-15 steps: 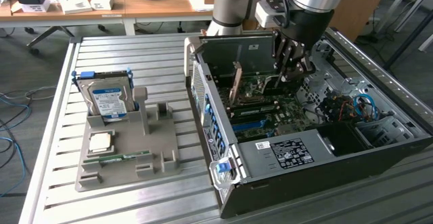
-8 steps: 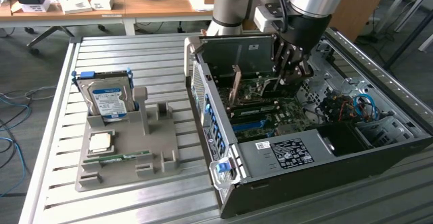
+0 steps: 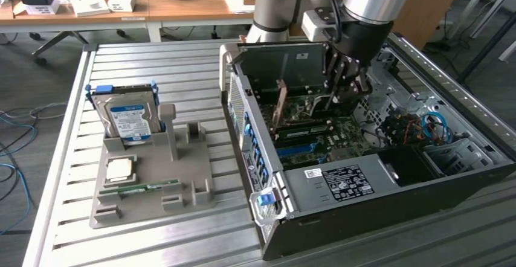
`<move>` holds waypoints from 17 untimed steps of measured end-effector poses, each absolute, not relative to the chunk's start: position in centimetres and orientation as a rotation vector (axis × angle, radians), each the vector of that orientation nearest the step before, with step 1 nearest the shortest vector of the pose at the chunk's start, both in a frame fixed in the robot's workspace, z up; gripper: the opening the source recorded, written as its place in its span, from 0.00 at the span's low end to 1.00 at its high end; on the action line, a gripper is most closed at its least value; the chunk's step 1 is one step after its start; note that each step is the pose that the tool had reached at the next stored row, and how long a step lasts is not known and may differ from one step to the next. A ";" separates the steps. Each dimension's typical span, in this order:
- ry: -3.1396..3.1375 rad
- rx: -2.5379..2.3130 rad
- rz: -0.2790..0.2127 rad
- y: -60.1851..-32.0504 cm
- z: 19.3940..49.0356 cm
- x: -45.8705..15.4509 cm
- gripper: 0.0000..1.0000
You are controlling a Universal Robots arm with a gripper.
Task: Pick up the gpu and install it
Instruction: 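Insert the gpu into the slot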
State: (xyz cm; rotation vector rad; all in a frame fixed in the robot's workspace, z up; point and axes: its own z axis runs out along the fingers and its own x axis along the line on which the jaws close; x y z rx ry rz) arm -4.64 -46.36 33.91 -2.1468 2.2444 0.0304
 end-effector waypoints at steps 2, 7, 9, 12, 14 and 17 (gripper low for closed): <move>2.245 -2.147 0.030 -46.4 33.8 -4.6 0.26; 2.244 -2.146 0.031 -46.4 33.8 -4.6 0.26; 2.244 -2.147 0.030 -46.5 33.8 -4.6 0.26; 2.244 -2.147 0.030 -46.6 33.8 -4.6 0.26; 2.244 -2.147 0.030 -46.6 33.8 -4.6 0.26; 2.245 -2.147 0.030 -46.6 33.8 -4.6 0.26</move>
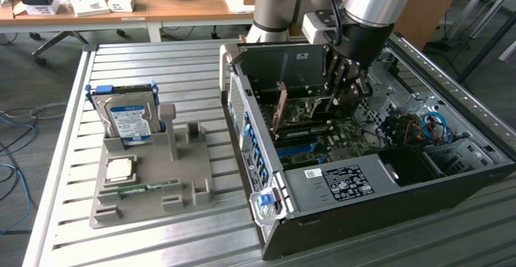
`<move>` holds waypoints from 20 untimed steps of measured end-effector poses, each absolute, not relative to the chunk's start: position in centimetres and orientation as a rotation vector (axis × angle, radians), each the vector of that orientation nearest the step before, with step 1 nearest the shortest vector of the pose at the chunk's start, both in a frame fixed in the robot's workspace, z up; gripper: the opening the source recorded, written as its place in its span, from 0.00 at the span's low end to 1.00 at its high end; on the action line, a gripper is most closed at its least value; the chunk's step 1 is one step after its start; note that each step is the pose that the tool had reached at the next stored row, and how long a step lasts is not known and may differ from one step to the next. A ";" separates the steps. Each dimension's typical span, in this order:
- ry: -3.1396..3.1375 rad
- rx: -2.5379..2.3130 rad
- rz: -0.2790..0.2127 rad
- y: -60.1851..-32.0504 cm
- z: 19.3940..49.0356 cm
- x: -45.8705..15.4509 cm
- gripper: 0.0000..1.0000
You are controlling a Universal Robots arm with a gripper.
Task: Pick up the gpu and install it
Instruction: 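Insert the gpu into the slot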
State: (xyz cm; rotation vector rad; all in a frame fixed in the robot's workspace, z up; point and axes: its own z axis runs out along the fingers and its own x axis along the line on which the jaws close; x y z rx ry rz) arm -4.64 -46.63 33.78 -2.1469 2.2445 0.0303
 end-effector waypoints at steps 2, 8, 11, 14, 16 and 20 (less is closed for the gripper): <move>2.244 -2.147 0.030 -46.6 33.7 -4.6 0.26; 2.244 -2.147 0.030 -46.6 33.5 -4.6 0.26; 2.244 -2.147 0.030 -46.6 33.3 -4.6 0.26; 2.244 -2.147 0.030 -46.6 33.1 -4.6 0.26; 2.245 -2.147 0.030 -46.6 33.1 -4.6 0.26; 2.244 -2.147 0.030 -46.6 33.1 -4.6 0.26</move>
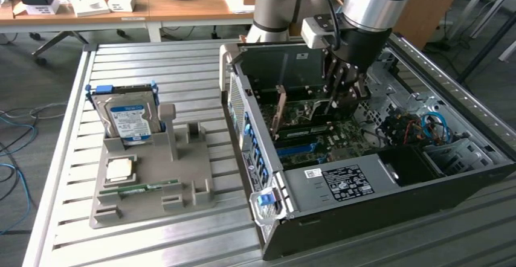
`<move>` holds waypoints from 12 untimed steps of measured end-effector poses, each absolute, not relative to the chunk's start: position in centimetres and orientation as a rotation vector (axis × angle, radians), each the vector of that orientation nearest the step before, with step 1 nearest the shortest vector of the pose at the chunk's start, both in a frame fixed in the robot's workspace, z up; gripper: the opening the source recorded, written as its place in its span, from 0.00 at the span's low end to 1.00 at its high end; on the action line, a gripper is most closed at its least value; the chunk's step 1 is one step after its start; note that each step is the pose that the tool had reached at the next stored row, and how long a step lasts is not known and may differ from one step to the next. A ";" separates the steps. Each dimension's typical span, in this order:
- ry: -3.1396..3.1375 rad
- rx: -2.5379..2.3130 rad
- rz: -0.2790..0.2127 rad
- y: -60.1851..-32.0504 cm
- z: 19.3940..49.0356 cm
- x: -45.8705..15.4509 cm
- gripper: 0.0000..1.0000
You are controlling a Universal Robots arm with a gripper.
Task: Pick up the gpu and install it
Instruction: 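Insert the gpu into the slot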
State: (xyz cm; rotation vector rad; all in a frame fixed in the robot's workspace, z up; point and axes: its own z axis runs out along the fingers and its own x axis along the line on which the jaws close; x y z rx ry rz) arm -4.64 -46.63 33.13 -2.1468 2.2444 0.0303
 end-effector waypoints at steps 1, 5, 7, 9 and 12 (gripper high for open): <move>2.244 -2.147 0.030 -46.6 33.1 -4.6 0.26; 2.244 -2.147 0.030 -46.6 32.9 -4.6 0.26; 2.244 -2.147 0.030 -46.6 32.7 -4.6 0.26; 2.245 -2.147 0.030 -46.6 32.5 -4.7 0.26; 2.244 -2.147 0.030 -46.6 32.2 -4.7 0.26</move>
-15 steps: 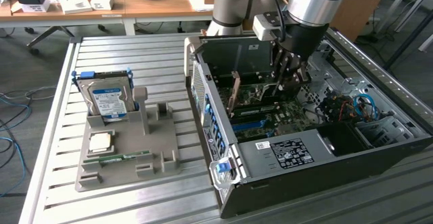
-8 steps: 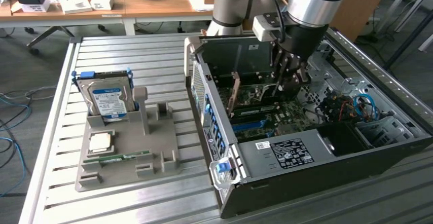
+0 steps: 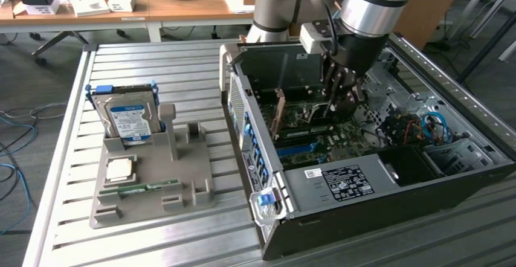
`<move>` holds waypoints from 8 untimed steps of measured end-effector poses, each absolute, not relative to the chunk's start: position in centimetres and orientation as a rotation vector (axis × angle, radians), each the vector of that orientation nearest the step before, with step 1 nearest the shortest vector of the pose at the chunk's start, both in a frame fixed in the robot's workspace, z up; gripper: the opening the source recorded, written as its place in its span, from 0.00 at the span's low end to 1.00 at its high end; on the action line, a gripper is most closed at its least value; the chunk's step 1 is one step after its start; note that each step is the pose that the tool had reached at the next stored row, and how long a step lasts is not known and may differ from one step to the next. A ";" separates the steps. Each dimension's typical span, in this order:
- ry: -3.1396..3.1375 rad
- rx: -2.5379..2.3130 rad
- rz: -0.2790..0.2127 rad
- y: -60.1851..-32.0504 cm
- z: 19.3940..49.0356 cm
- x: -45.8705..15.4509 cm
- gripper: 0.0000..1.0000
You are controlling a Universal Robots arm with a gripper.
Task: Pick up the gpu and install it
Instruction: 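Insert the gpu into the slot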
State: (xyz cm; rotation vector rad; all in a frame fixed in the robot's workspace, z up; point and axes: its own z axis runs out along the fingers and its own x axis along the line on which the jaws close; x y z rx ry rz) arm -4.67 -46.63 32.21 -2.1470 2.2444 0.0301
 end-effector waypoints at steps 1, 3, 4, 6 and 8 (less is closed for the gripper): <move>2.245 -2.147 0.030 -46.6 32.1 -4.7 0.26; 2.245 -2.147 0.030 -46.6 32.1 -4.7 0.26; 2.245 -2.147 0.030 -46.6 32.1 -4.7 0.26; 2.244 -2.147 0.030 -46.7 32.1 -4.7 0.26; 2.245 -2.147 0.030 -46.9 32.1 -4.7 0.26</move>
